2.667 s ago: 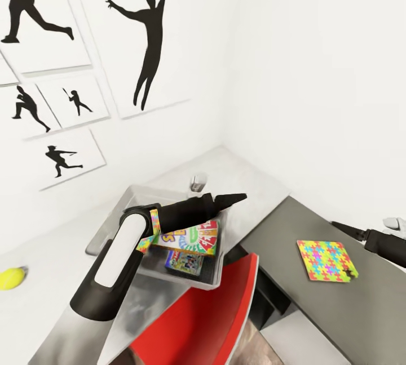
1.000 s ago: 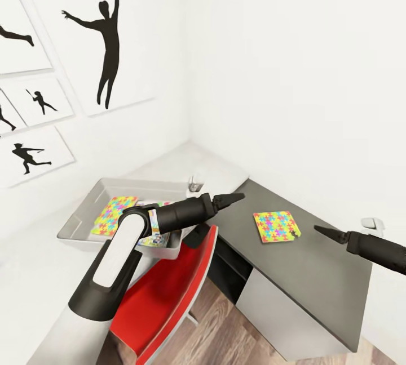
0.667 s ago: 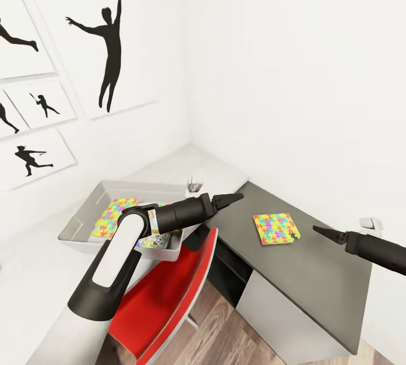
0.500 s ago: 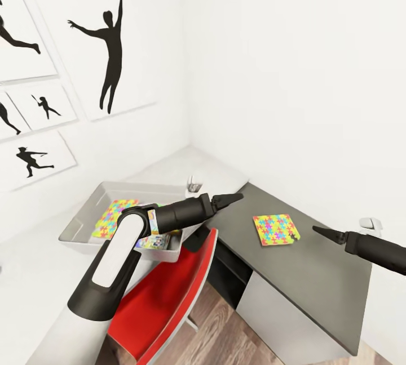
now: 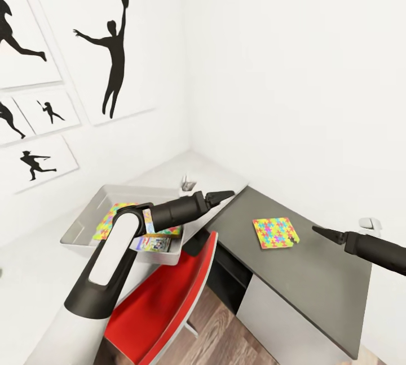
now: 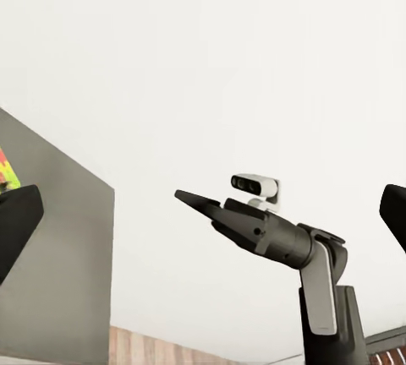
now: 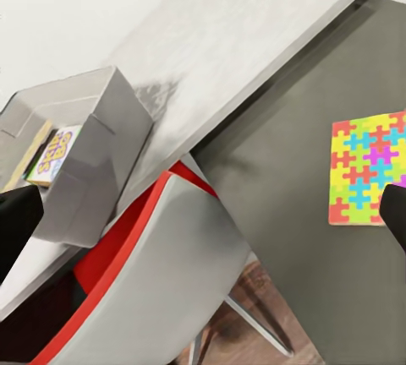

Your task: Put all the toys in the child's room - the three board games (two on the bed and one on the table), the two jigsaw puzzles on the table, and the tennis ball on the table - inside the toy box on the table in the child's room.

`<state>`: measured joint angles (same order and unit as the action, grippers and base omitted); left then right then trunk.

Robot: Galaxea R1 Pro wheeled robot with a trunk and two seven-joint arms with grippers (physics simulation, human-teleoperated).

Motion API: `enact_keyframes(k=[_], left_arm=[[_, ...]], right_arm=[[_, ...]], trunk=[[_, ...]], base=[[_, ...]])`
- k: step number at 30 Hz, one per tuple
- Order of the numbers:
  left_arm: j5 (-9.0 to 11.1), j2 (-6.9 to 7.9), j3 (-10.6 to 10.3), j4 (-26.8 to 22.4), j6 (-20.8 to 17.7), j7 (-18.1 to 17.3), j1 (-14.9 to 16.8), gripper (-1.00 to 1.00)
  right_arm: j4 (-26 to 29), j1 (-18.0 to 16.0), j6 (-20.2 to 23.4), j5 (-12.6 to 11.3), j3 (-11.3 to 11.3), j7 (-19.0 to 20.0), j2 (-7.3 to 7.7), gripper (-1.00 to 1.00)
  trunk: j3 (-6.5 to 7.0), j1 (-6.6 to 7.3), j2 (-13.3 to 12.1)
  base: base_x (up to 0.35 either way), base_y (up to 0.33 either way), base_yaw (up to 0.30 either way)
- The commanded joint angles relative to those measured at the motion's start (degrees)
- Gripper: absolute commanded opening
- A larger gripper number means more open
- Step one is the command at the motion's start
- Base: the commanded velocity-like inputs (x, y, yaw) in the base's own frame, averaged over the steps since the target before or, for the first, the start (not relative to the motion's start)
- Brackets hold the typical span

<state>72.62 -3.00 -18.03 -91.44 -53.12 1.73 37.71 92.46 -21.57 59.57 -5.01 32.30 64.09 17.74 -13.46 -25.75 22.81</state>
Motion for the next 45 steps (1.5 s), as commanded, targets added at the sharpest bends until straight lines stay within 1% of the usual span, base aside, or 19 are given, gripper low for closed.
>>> enact_keyframes(k=[1, 12, 20, 23, 24, 28, 29, 32, 36, 45], left_arm=[[0.20, -0.05, 0.19, -0.01, -0.22, 0.40, 0.04, 1.00], [0.22, -0.14, 0.73, 0.32, -0.26, 1.36, 0.03, 1.00], [0.23, -0.06, 1.00, 0.72, -0.36, 1.61, 0.12, 1.00], [0.42, 0.06, 1.85, 0.71, -0.38, 1.38, -0.09, 1.00], [0.42, 0.06, 1.85, 0.71, -0.38, 1.38, -0.09, 1.00], [0.88, 0.23, 4.56, 0.24, -0.57, 0.94, -0.79, 1.00], [0.88, 0.23, 4.56, 0.24, -0.57, 0.94, -0.79, 1.00], [0.98, 0.30, 6.02, 0.08, -0.75, 0.90, -1.14, 1.00], [0.96, 0.33, 6.82, 0.03, -0.84, 0.95, -1.31, 1.00], [0.65, 0.36, 7.56, -0.04, -0.90, 1.05, -1.52, 1.00]], right_arm=[[0.00, -0.05, 0.43, -0.27, 0.02, -0.02, 0.01, 1.00], [0.00, -0.05, 0.43, -0.32, -0.05, -0.02, 0.01, 1.00], [0.00, -0.05, 0.43, -0.35, -0.19, -0.02, 0.05, 1.00], [-0.03, -0.09, 0.43, -0.35, -0.48, -0.02, 0.06, 1.00], [-0.03, -0.09, 0.43, -0.35, -0.48, -0.02, 0.06, 1.00], [-0.11, -0.12, 0.43, -0.30, -1.36, -0.10, 0.08, 1.00], [-0.11, -0.12, 0.43, -0.30, -1.36, -0.10, 0.08, 1.00], [-0.14, -0.13, 0.43, -0.29, -1.83, -0.15, 0.09, 1.00], [-0.18, -0.13, 0.43, -0.28, -2.08, -0.17, 0.09, 1.00], [-0.30, -0.14, 0.43, -0.27, -2.34, -0.19, 0.10, 1.00]], trunk=[[-0.01, -0.04, 0.11], [1.04, -0.04, 0.11], [1.74, -0.04, 0.11], [1.96, -0.04, 0.11], [2.03, -0.04, 0.11], [2.27, -0.04, 0.11], [2.33, -0.04, 0.11], [2.48, -0.04, 0.11], [2.67, -0.04, 0.11], [3.05, -0.04, 0.11]], base=[[0.000, 0.000, 0.000], [0.000, 0.000, -0.016], [0.000, 0.000, -0.122], [0.000, 0.000, -0.194], [0.000, 0.000, -0.217], [0.000, 0.000, -0.229], [0.000, 0.000, -0.239], [0.000, 0.000, -0.249], [0.000, 0.000, -0.256], [0.000, 0.000, -0.263]])
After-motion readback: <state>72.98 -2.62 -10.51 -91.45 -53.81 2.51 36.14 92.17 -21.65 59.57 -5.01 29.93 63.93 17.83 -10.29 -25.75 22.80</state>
